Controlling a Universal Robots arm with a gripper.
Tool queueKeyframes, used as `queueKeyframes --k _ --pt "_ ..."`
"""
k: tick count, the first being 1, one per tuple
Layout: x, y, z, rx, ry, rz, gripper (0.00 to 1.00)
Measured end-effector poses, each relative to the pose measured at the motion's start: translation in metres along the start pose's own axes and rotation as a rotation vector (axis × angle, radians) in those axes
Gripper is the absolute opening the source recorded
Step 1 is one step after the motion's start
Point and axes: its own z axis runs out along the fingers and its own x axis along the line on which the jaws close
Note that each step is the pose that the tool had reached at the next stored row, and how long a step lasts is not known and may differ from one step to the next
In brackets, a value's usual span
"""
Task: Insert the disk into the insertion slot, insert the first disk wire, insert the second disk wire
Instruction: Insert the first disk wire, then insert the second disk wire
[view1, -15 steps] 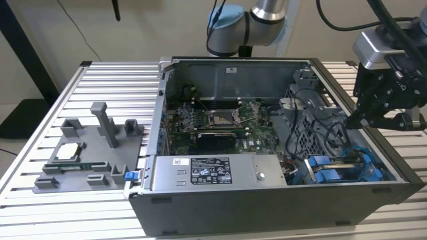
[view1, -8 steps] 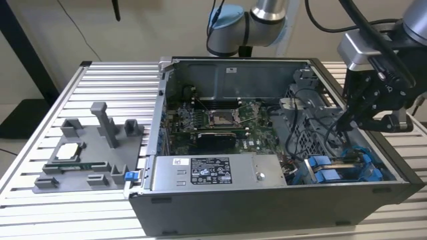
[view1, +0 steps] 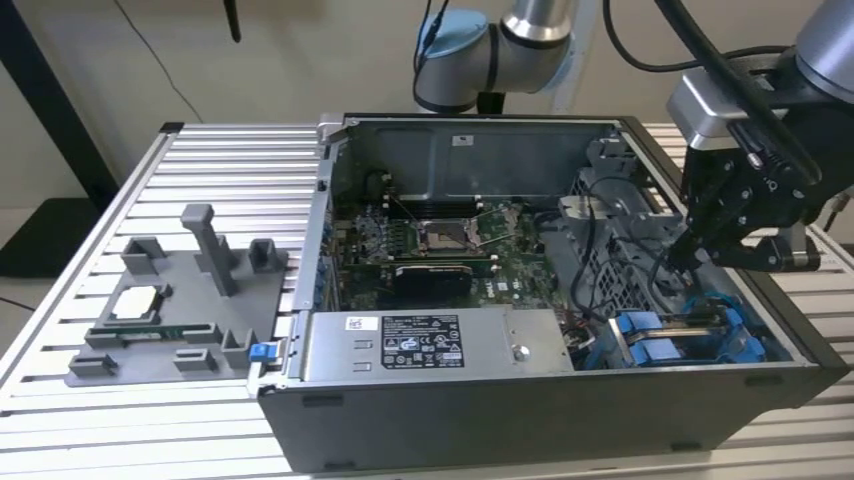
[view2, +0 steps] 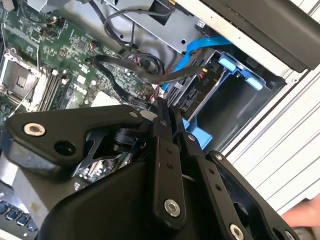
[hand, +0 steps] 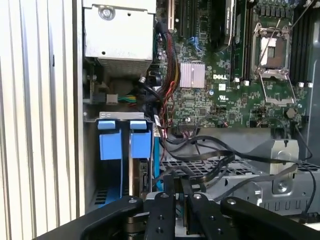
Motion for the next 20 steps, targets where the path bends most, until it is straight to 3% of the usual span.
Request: queueKeyframes --k 6,14,20 --pt "0.0236 -0.0001 0.0017 -0.0001 -0.0002 -0.001 0.0" --pt "0.0259 -0.0001 0.0148 0.0034 0.0029 -0.011 0.0" --pt "0.0265 -0.0052 0.0229 0.0061 0.0032 -0.027 0.0"
